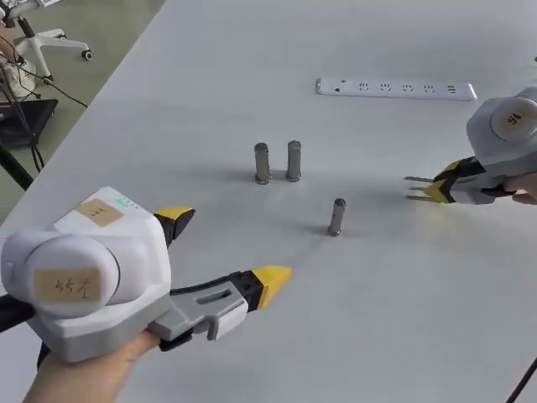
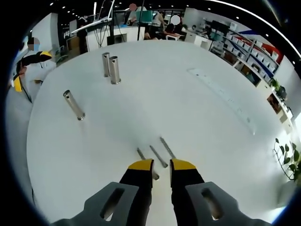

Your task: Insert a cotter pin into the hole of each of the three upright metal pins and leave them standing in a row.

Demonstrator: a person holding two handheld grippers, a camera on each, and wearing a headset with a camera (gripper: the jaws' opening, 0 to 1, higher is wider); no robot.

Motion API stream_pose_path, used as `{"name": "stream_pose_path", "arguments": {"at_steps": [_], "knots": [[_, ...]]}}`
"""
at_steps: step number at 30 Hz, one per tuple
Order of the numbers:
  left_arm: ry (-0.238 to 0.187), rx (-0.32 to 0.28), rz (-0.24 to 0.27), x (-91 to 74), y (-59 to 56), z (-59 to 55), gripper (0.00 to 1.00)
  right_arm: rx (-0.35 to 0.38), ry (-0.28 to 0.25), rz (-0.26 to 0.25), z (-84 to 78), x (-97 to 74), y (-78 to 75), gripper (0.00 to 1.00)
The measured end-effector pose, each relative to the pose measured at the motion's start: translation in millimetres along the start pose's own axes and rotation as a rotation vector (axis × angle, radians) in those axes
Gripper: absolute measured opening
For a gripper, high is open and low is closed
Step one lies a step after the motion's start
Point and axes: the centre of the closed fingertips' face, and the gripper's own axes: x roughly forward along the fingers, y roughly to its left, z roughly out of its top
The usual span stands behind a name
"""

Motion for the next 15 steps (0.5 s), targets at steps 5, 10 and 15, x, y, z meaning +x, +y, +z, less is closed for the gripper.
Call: {"name": "stream_pose_path", "arguments": {"at_steps": [5, 10, 15], "knots": [[0.003, -0.006, -0.001, 1.8, -0.1, -1.6, 0.74, -0.017, 0.02, 0.039, 0.1, 2.5, 0.6, 0.08], [0.002, 0.0, 0.003, 1.7, 1.5, -1.6, 0.74, 0.034, 0.029, 0.073, -0.7, 6.1, -6.8, 0.08], [0.007, 0.0, 0.007, 1.0, 3.8, -3.7, 0.73, 0.044, 0.046, 0.115, 0.0, 8.3, -7.1, 0.06]]}}
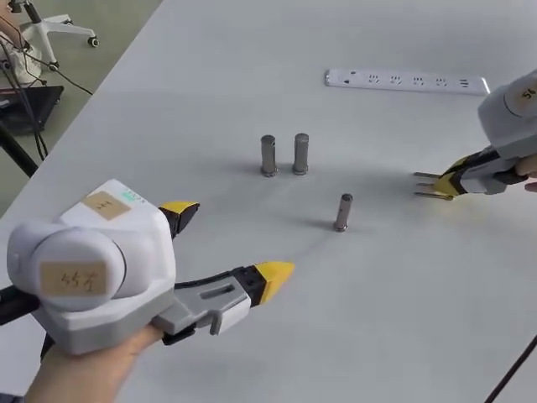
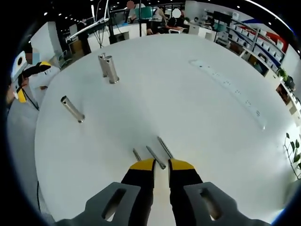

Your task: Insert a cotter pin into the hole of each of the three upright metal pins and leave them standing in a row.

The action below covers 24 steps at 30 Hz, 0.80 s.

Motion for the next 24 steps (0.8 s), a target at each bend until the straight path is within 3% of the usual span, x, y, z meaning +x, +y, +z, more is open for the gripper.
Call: {"name": "stream_pose_path", "arguments": {"at_steps": [6, 11, 24], "knots": [[0.001, -0.001, 0.001, -0.6, 0.5, -1.4, 0.73, -0.05, 0.049, 0.037, -0.4, -0.8, 4.9, 0.04], [-0.004, -0.002, 0.001, -1.1, 0.8, -0.5, 0.73, -0.096, 0.098, 0.031, -3.3, -1.4, 2.8, 0.0], [-0.005, 0.004, 0.004, -2.8, 0.9, 0.4, 0.73, -0.185, 0.138, 0.056, -3.1, -3.4, 12.5, 0.0]]}}
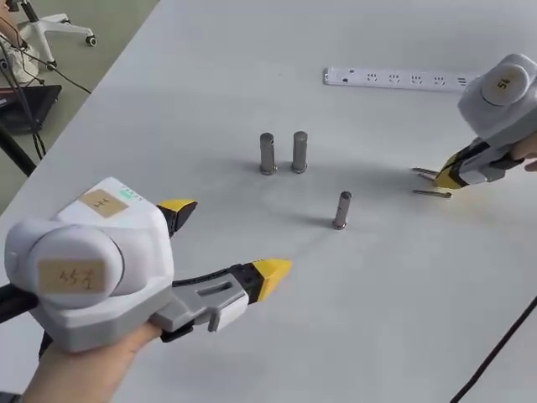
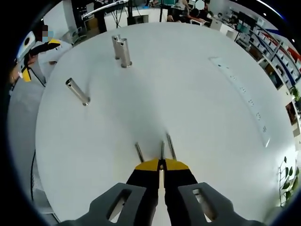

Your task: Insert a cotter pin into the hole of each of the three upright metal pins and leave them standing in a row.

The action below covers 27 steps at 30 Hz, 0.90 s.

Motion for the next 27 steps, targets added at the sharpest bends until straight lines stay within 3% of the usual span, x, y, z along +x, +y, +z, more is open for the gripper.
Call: {"name": "stream_pose_path", "arguments": {"at_steps": [10, 15, 23, 24, 27], "knots": [[-0.002, 0.003, -0.008, -0.9, -0.3, 2.1, 0.73, -0.092, 0.044, -0.017, 0.6, 0.3, -1.5, 0.0], [0.0, 0.009, -0.022, -1.4, -3.8, 1.5, 0.73, -0.078, 0.026, -0.018, 7.1, -4.1, 0.6, 0.0], [0.001, 0.015, -0.025, -2.3, -5.0, 2.2, 0.73, -0.134, 0.014, -0.025, 16.2, -13.5, 12.5, 0.0], [0.003, 0.016, -0.03, -2.4, -5.7, 2.2, 0.73, -0.141, 0.008, -0.031, 18.6, -12.4, 7.1, 0.0], [0.009, 0.024, -0.043, -2.4, -7.6, 1.9, 0.72, -0.162, -0.012, -0.031, 26.6, -20.4, 11.0, 0.0]]}}
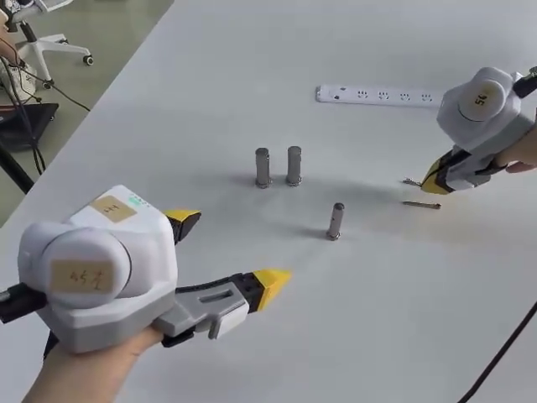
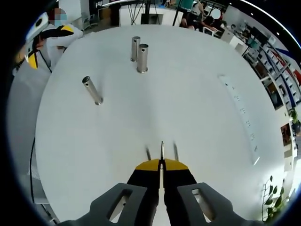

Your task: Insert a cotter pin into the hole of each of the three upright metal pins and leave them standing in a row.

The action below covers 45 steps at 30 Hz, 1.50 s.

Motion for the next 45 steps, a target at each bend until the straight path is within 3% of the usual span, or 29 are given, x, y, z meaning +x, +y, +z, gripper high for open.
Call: {"name": "stream_pose_path", "arguments": {"at_steps": [8, 16, 19, 21, 23, 26, 33, 39, 45], "knots": [[0.001, -0.007, -0.024, 2.3, -5.5, -1.4, 0.68, -0.063, -0.055, -0.01, 23.2, -21.1, 28.7, 0.0], [-0.001, -0.007, -0.032, 8.5, -9.6, 4.5, 0.65, -0.14, -0.061, 0.022, 36.2, -37.2, 64.2, 0.0], [-0.003, -0.01, -0.044, 10.9, -11.2, 7.4, 0.63, -0.161, -0.067, 0.026, 40.1, -41.6, 71.2, 0.0], [-0.005, -0.024, -0.054, 13.7, -12.3, 9.8, 0.59, -0.174, -0.086, 0.031, 45.3, -40.8, 67.3, 0.0], [0.011, -0.055, -0.074, 16.8, -15.1, 8.9, 0.53, -0.18, -0.107, 0.039, 51.4, -44.7, 75.3, 0.0], [-0.001, -0.082, -0.084, 20.3, -18.9, 11.2, 0.52, -0.203, -0.125, 0.038, 58.1, -48.9, 86.0, 0.0], [0.012, -0.102, -0.119, 28.8, -29.9, 15.0, 0.46, -0.26, -0.156, 0.048, 71.7, -54.1, 108.6, 0.0], [0.015, -0.111, -0.165, 36.7, -41.0, 22.4, 0.39, -0.319, -0.181, 0.062, 80.6, -52.4, 114.0, 0.0], [0.015, -0.146, -0.21, 42.3, -49.8, 26.2, 0.32, -0.388, -0.215, 0.06, 91.6, -59.1, 132.3, 0.0]]}}
